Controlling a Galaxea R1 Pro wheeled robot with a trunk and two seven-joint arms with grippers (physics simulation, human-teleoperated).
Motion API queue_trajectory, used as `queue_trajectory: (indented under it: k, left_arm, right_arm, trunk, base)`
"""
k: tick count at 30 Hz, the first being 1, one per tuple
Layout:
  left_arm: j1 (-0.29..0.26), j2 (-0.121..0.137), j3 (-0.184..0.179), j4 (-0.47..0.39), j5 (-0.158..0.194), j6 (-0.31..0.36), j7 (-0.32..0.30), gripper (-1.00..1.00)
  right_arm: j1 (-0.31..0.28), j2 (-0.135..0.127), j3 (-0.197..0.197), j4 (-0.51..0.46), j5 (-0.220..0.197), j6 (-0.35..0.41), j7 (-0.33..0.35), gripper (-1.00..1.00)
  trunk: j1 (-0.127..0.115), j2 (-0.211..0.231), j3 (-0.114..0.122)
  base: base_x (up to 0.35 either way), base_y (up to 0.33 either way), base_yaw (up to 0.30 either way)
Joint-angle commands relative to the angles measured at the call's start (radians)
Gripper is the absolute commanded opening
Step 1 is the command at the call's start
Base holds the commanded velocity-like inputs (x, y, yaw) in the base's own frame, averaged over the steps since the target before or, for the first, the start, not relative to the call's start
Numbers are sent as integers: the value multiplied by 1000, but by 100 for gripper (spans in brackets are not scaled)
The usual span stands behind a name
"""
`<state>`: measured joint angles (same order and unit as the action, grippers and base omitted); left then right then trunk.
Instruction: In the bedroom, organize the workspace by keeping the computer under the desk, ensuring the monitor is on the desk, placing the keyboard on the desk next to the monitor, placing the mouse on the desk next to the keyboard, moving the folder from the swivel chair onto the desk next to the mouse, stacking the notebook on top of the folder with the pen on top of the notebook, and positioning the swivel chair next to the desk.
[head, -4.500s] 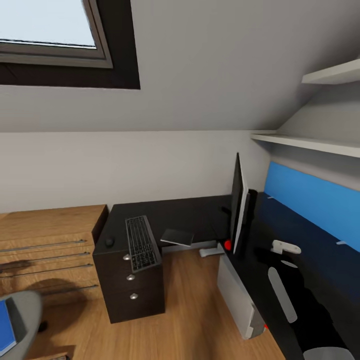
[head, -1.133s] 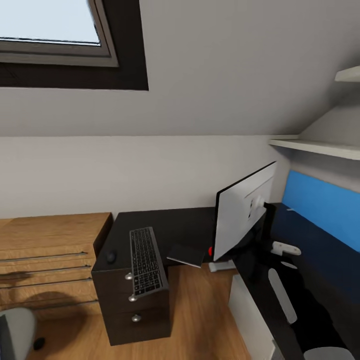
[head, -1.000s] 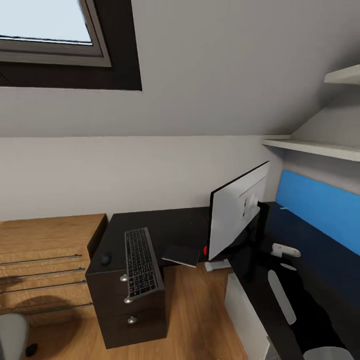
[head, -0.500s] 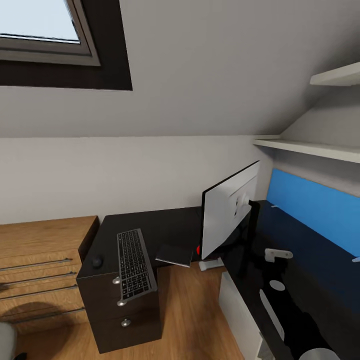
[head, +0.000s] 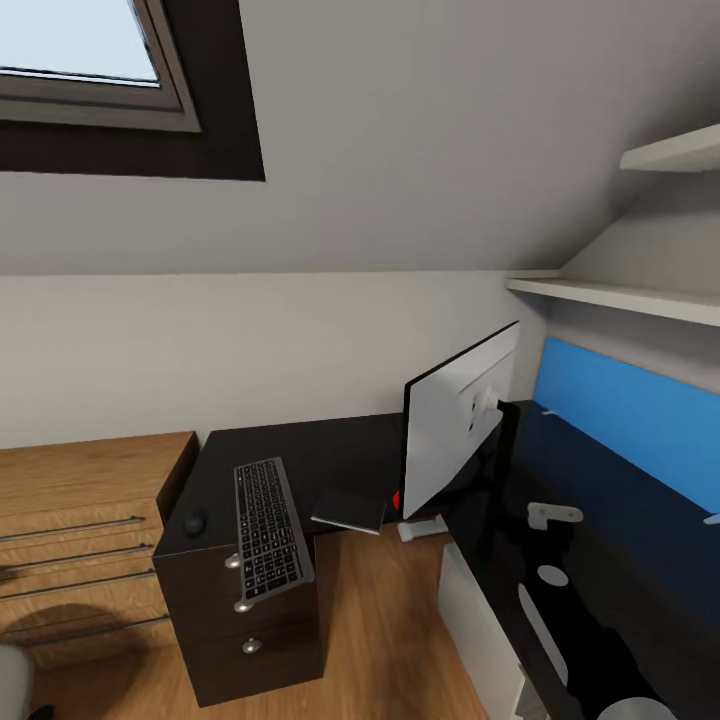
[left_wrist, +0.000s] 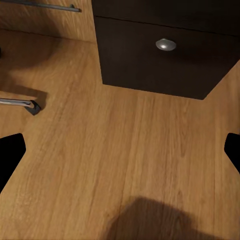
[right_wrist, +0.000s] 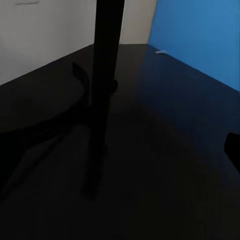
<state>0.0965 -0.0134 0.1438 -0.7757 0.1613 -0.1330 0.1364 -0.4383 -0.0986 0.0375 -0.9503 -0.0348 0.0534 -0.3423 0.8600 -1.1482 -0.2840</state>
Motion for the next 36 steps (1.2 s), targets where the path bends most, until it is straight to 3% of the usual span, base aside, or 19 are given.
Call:
queue_trajectory:
  k: [1, 20, 23, 27, 31, 36]
  left_arm:
    - [0, 0, 0, -1, 9, -2, 0, 100]
    - [0, -1, 1, 1, 10, 1, -4, 100]
    - [0, 2, 1, 48, 10, -10, -5, 100]
    - [0, 10, 2, 203, 8, -169, -7, 100]
    - [0, 11, 0, 354, 8, -389, -8, 100]
    - [0, 12, 0, 415, 7, -513, -9, 100]
  right_arm:
    - [-1, -1, 4, -1, -4, 6, -7, 100]
    - [-1, -4, 1, 4, -1, 0, -7, 100]
    - [-4, -7, -3, 44, -2, 0, -7, 100]
    - [-77, -10, -5, 213, -3, -18, -6, 100]
    - [-222, -16, -5, 426, -4, -94, -1, 100]
    - [-344, -24, -5, 613, -4, -164, 26, 100]
  trunk:
    - [0, -1, -1]
    - [0, -1, -1]
    - [0, -1, -1]
    - [0, -1, -1]
    - [0, -1, -1]
    - [0, -1, -1]
  base:
    - [0, 0, 0]
    - [94, 0, 0]
    - [11, 0, 0]
    - [2, 0, 0]
    - [0, 0, 0]
    - [0, 0, 0]
